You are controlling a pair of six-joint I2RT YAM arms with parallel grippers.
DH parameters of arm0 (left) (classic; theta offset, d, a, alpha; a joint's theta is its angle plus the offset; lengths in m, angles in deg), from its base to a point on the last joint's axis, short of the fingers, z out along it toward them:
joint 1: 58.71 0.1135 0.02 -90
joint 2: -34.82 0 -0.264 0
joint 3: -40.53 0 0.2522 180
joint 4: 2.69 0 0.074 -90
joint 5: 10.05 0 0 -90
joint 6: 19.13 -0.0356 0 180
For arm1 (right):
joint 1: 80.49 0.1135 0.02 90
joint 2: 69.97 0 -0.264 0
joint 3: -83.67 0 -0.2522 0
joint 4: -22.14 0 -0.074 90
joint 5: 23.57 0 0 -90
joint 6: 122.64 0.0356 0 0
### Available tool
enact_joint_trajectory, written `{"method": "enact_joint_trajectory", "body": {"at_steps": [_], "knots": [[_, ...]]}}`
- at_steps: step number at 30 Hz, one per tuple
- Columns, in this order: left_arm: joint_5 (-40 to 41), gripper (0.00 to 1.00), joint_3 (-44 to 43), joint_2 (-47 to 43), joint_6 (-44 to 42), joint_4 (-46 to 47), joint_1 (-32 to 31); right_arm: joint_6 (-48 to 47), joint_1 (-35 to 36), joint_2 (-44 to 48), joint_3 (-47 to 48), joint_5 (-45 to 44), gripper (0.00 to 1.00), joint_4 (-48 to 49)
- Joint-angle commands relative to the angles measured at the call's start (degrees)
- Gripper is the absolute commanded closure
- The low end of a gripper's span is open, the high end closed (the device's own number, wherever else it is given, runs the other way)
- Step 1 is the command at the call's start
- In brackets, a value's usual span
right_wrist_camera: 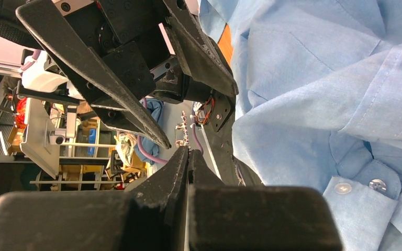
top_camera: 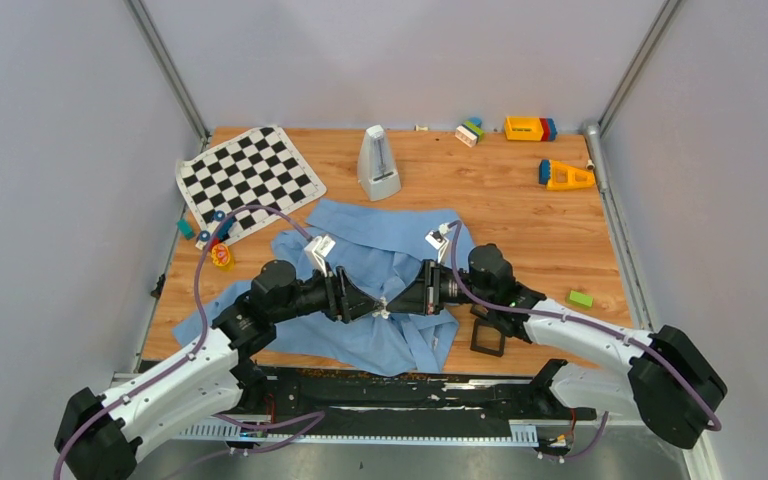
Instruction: Remove the brooch from the garment
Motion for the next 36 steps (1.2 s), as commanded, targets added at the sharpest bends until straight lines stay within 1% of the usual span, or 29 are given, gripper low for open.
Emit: {"method": "enact_joint_trajectory", "body": {"at_steps": [1,3,5,6,8,9,12,15,20,23,29,36], "knots": [[-1.54,0.28,-2.90,0.13,-2.12,1.00,-0.08,0.39,0.03,-0.82,2.72,1.18,1.00,2.11],[-1.61,0.28,-2.96,-0.11,-2.17,1.13,-0.05,0.39,0.07,-1.09,2.84,1.25,1.00,1.98],[-1.41,0.32,-3.18,-0.19,-2.44,0.49,-0.07,0.48,0.05,-1.22,2.87,1.39,1.00,1.97],[-1.38,0.37,-3.27,-0.08,-2.63,-0.21,-0.08,0.52,0.08,-1.32,2.98,1.45,1.00,1.97],[-1.53,0.42,-3.42,0.08,-2.91,-0.52,-0.08,0.62,0.06,-1.32,3.05,1.56,1.00,2.06],[-1.61,0.42,-3.33,0.17,-2.93,-0.45,-0.08,0.66,0.03,-1.32,3.14,1.63,1.00,2.06],[-2.36,0.36,-2.80,0.18,-2.43,0.72,-0.08,0.83,0.06,-1.41,3.10,1.90,1.00,2.35],[-3.24,0.35,-2.03,-0.33,-1.65,2.09,-0.08,1.26,0.10,-1.41,2.75,2.21,1.00,3.11],[-4.30,0.42,-1.37,-1.01,-0.09,4.33,-0.08,2.07,0.05,-1.77,2.36,3.04,1.00,4.83],[-4.57,0.48,-1.47,-1.03,-0.33,3.71,-0.08,2.30,0.05,-1.89,2.35,3.30,1.00,5.26],[-5.29,0.49,-0.71,-1.21,0.02,4.67,-0.08,2.95,0.10,-2.15,2.40,3.78,1.00,6.20],[-5.62,0.55,-0.57,-0.97,-0.27,4.58,-0.08,4.42,0.07,-2.93,1.94,4.37,1.00,8.03]]}}
